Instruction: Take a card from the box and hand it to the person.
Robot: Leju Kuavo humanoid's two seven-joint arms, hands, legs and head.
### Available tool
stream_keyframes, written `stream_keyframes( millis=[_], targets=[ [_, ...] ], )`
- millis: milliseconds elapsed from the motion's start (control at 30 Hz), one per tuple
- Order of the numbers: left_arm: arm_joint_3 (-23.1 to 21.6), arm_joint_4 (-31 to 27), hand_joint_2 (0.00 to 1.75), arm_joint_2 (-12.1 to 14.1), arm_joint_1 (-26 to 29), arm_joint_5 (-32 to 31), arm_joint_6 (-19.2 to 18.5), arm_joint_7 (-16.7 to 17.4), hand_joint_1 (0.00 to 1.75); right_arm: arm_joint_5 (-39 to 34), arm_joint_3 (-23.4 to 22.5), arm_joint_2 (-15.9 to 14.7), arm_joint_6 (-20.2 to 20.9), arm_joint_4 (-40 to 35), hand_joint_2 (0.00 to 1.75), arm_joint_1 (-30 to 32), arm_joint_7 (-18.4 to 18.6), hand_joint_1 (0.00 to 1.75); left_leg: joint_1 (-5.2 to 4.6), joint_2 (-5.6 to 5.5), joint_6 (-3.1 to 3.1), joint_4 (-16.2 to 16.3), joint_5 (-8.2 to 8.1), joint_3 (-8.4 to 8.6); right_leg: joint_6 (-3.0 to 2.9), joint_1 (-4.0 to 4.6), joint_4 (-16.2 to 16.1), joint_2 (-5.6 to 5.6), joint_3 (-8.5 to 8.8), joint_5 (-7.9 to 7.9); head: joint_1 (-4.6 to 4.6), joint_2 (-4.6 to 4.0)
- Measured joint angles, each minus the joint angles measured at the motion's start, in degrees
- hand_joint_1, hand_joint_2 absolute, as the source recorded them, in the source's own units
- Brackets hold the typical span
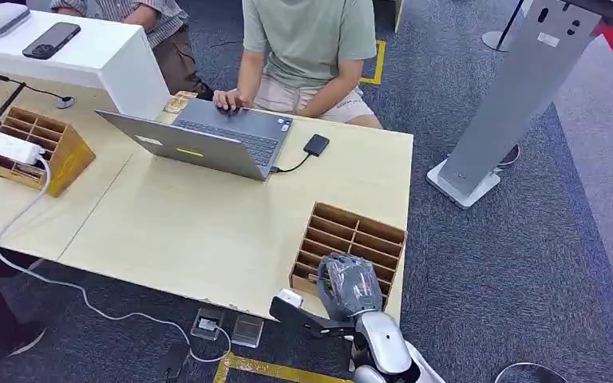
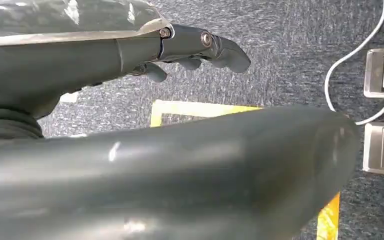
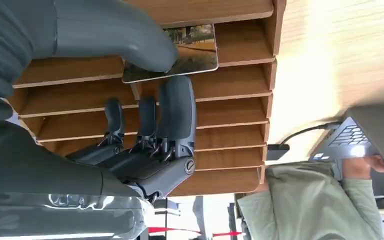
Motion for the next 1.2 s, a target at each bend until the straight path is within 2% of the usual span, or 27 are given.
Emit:
stream_keyframes(
  millis=[300, 800, 1033, 1200],
  targets=[
    [0.0, 0.0, 0.0, 0.09, 0.01, -0.11, -0.15, -0.31, 0.0, 0.07, -0.04, 0.04, 0.2, 0.42, 1.75, 0.16, -0.02, 1.03, 0.0, 0.0, 0.0, 0.0, 0.0, -0.01, 0.0, 0.0, 0.0, 0.0, 0.0, 0.0, -0.02, 0.0],
    [0.0, 0.0, 0.0, 0.13, 0.0, -0.22, -0.31, 0.04, 0.0, 0.46, -0.46, 0.07, 0.83, 0.39, 1.75, 0.3, -0.02, 1.5, 0.0, 0.0, 0.0, 0.0, 0.0, 0.0, 0.0, 0.0, 0.0, 0.0, 0.0, 0.0, -0.02, 0.0],
    [0.0, 0.0, 0.0, 0.22, 0.01, -0.35, -0.46, -0.11, 0.0, 1.07, -1.38, 0.11, 0.46, 0.39, 1.75, 0.42, -0.02, 1.55, 0.0, 0.0, 0.0, 0.0, 0.0, 0.0, 0.0, 0.0, 0.0, 0.0, 0.01, 0.0, 0.0, 0.0],
    [0.0, 0.0, 0.0, 0.22, 0.01, -0.35, -0.46, -0.11, 0.0, 1.18, -2.52, 0.13, 0.31, -0.68, 1.75, 0.48, 0.02, 1.52, 0.0, 0.0, 0.0, 0.0, 0.0, 0.0, 0.0, 0.0, 0.0, 0.0, 0.0, 0.0, -0.02, 0.0]
  ],
)
